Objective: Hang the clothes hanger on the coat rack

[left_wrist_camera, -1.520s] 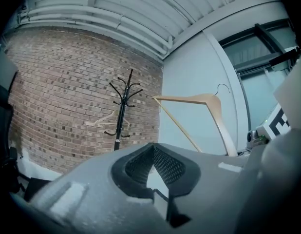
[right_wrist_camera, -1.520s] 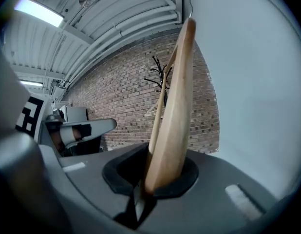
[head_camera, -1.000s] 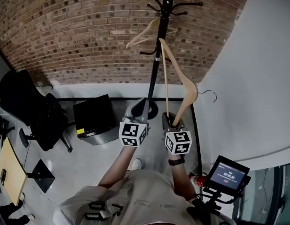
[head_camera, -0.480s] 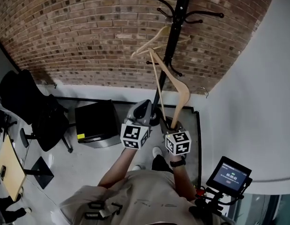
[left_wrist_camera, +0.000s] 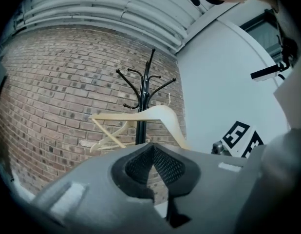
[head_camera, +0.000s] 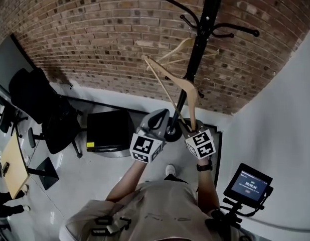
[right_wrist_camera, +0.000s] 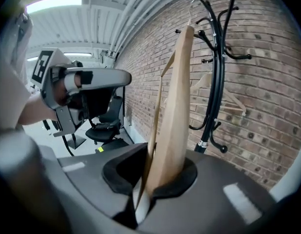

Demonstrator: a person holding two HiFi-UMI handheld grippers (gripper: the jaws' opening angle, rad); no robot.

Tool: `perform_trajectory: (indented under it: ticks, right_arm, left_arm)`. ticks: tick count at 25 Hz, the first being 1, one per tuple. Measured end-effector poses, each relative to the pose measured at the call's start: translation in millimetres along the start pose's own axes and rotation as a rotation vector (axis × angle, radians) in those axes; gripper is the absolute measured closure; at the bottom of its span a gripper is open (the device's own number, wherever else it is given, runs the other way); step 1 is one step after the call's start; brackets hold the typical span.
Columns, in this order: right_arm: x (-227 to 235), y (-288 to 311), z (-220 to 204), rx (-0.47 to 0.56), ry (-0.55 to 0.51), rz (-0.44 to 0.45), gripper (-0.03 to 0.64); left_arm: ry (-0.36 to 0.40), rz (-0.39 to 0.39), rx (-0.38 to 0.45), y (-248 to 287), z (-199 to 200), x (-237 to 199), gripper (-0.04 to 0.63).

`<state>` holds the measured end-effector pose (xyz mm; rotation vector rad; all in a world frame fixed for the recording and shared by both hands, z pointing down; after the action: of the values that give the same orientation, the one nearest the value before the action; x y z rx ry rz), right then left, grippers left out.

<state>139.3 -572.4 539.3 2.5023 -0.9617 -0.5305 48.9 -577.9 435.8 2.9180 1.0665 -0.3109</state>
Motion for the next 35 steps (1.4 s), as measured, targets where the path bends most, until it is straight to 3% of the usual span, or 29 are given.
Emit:
perform_trajectory:
  ticks: [4, 9, 13, 18, 21, 24, 26, 30, 35]
  right_arm:
    - [32, 22, 14, -0.021, -0.092, 0.131, 0.571]
    - [60, 21, 43, -0.016, -0.267, 0.222, 0.569]
    - [78, 21, 67, -0.005, -0.287, 0.310, 0.563]
    - [100, 10, 94, 0.037, -0.312, 0.338, 0.561]
    - [119, 0, 107, 0.087, -0.282, 0.331, 0.588]
    - [131, -1, 97, 0.016, -0.311, 0.300, 0.584]
    - [132, -1, 92, 0.009, -0.264, 0.315, 0.588]
    - [141, -14, 99, 0.130, -0.144, 0.379, 0.584]
    - [172, -15, 89, 0.147, -0.028, 0.348, 0.583]
  left_arm:
    - [0.027, 0.048, 0.013, 25, 6, -7, 0.595]
    - [0.023, 0.112, 0.010, 27, 2, -22, 0.595]
    - [0.014, 0.143, -0.004, 26, -5, -29, 0.595]
    - [0.015, 0.170, -0.008, 21, -9, -36, 0.595]
    - [0.005, 0.190, -0.012, 18, -10, -42, 0.595]
    - [-0.013, 0.202, -0.021, 16, -13, -46, 0.595]
    - [-0.020, 0.202, -0.022, 16, -14, -47, 0.595]
    - [-0.018, 0.184, -0.029, 19, -17, -45, 0.595]
    - [-0.013, 0.168, -0.033, 22, -16, -42, 0.595]
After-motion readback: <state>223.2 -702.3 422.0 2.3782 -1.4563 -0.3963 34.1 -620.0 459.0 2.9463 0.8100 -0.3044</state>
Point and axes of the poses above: the fingertips, and each gripper's own axes: y forward along the fingers, x to its right, z out of its top, the point moved 2 cm from there along -y, backward along the fingers, and after that the axes turned 7 degrees about -y, right-handed, at the moved point
